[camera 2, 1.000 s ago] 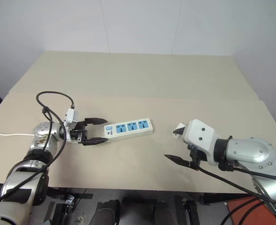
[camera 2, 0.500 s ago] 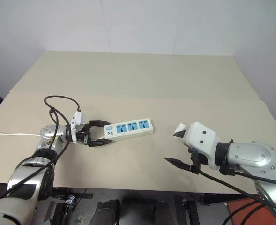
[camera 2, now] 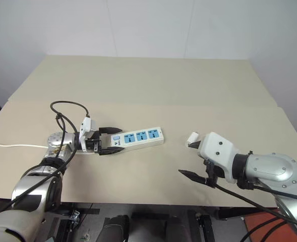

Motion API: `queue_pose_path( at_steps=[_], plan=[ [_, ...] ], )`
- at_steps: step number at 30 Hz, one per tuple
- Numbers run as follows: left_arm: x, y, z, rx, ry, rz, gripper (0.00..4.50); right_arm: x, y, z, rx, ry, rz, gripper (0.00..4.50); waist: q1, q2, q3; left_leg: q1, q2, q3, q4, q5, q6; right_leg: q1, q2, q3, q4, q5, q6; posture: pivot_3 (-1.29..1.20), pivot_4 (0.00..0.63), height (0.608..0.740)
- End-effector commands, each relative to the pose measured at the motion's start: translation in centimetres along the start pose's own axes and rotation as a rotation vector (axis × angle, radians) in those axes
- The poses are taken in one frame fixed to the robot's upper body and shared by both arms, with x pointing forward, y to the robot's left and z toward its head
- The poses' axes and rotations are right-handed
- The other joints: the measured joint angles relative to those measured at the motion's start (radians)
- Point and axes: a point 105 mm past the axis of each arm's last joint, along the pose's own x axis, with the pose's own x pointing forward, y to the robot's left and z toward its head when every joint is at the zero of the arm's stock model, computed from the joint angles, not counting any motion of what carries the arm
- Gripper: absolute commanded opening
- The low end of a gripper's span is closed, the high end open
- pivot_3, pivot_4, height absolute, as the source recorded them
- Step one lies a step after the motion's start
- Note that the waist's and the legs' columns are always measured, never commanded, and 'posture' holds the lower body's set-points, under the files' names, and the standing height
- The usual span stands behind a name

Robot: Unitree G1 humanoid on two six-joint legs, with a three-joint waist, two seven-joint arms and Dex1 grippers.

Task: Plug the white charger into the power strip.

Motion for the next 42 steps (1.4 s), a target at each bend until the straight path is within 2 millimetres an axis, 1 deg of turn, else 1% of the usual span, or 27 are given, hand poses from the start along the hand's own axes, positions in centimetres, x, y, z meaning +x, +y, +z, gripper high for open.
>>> queue_pose_path(
  at_steps=[1,3,6,8,9,14,16,18,21,24,30,34,38,42],
  plan=[
    [0.0,0.4,0.2,0.025,0.007,0.020,4.48,-0.5,-0.3,0.7,-0.040,-0.004,-0.021,4.50,0.000,0.000,0.000,0.000,0.000,0.000,0.000,0.000,0.000,0.000,0.000,0.000,0.000,0.000,0.000,0.00,0.150,0.740],
    [0.0,0.3,0.1,0.016,0.012,0.024,4.48,-0.4,-0.4,0.8,-0.044,-0.006,-0.023,4.50,0.000,0.000,0.000,0.000,0.000,0.000,0.000,0.000,0.000,0.000,0.000,0.000,0.000,0.000,0.000,0.00,0.150,0.740],
    [0.3,0.7,0.1,0.021,-0.002,0.067,3.88,-0.4,-0.4,0.8,-0.043,-0.006,-0.023,4.50,0.001,0.000,0.000,0.000,0.000,0.000,0.000,0.000,0.000,0.000,0.000,0.000,0.000,0.000,0.000,0.00,0.150,0.740],
    [0.3,0.8,0.2,0.013,-0.010,0.069,3.35,-0.4,-0.4,0.6,-0.040,-0.002,-0.021,4.50,0.001,0.000,0.000,0.001,0.000,0.000,0.000,0.000,0.000,0.000,0.000,0.000,0.000,0.000,0.000,0.00,0.150,0.740],
    [0.4,0.8,0.1,0.012,-0.010,0.075,3.27,-0.4,-0.3,0.6,-0.041,-0.001,-0.020,4.50,0.001,0.000,0.000,0.001,0.000,0.000,0.000,0.000,0.000,0.000,0.000,0.000,0.000,0.000,0.000,0.00,0.150,0.740],
    [0.6,0.6,-0.1,0.006,0.010,0.050,3.27,-0.3,-0.6,0.7,-0.055,0.003,-0.022,4.50,0.002,0.000,0.000,0.001,0.000,0.000,0.000,0.000,0.000,0.000,0.000,0.000,0.000,0.000,0.000,0.00,0.150,0.740],
    [0.7,0.4,0.1,0.018,0.018,0.022,3.27,-0.3,-1.0,0.7,-0.065,0.027,-0.012,4.50,0.002,0.000,0.000,0.001,0.000,0.000,0.000,0.000,0.000,0.000,0.000,0.000,0.000,0.000,0.000,0.00,0.150,0.740],
    [0.7,0.2,0.4,0.019,0.009,-0.011,3.27,-0.6,-1.6,1.0,-0.122,0.049,0.020,4.50,0.002,0.000,0.000,0.001,0.000,0.000,0.000,0.000,0.000,0.000,0.000,0.000,0.001,0.000,0.000,0.00,0.150,0.740],
    [0.7,-0.2,0.6,0.032,0.017,-0.059,3.27,-1.0,-2.2,1.3,-0.246,0.081,0.095,4.50,0.002,0.000,0.000,0.000,0.000,0.000,0.000,0.000,0.000,0.000,0.000,0.000,0.000,0.000,0.000,0.00,0.150,0.740],
    [0.7,-0.6,0.7,0.059,0.031,-0.102,3.27,-0.8,-3.6,1.6,-0.461,0.068,0.150,4.50,0.000,0.000,0.000,0.000,0.000,0.000,-0.001,0.000,0.000,0.000,0.000,0.000,-0.001,0.000,0.000,0.00,0.150,0.740],
    [0.9,-1.0,1.0,0.092,0.045,-0.144,3.27,1.5,-5.8,1.2,-0.853,0.024,0.301,4.50,-0.013,0.000,0.000,0.001,0.000,0.000,-0.001,0.000,0.000,0.000,0.000,0.000,-0.001,0.000,0.001,0.00,0.150,0.740],
    [1.2,-1.5,1.1,0.106,0.036,-0.170,3.27,2.8,-7.5,0.3,-1.087,0.090,0.448,4.50,-0.020,0.002,0.001,0.000,0.000,0.000,-0.001,0.000,0.000,0.000,-0.001,0.000,-0.002,0.000,0.001,0.00,0.150,0.740],
    [0.9,-1.6,1.4,0.105,0.029,-0.171,3.27,4.1,-8.9,0.2,-1.229,0.142,0.538,4.50,-0.025,0.002,0.001,0.000,0.000,0.000,-0.002,0.000,0.000,-0.001,0.000,0.000,-0.001,0.000,0.000,0.00,0.150,0.740],
    [0.8,-2.1,1.8,0.075,-0.014,-0.185,3.27,4.9,-9.8,0.1,-1.304,0.199,0.599,4.50,-0.025,0.002,0.001,0.000,0.000,0.000,-0.002,0.000,0.000,-0.001,-0.001,0.000,-0.001,0.000,0.000,0.00,0.150,0.740]
  ],
)
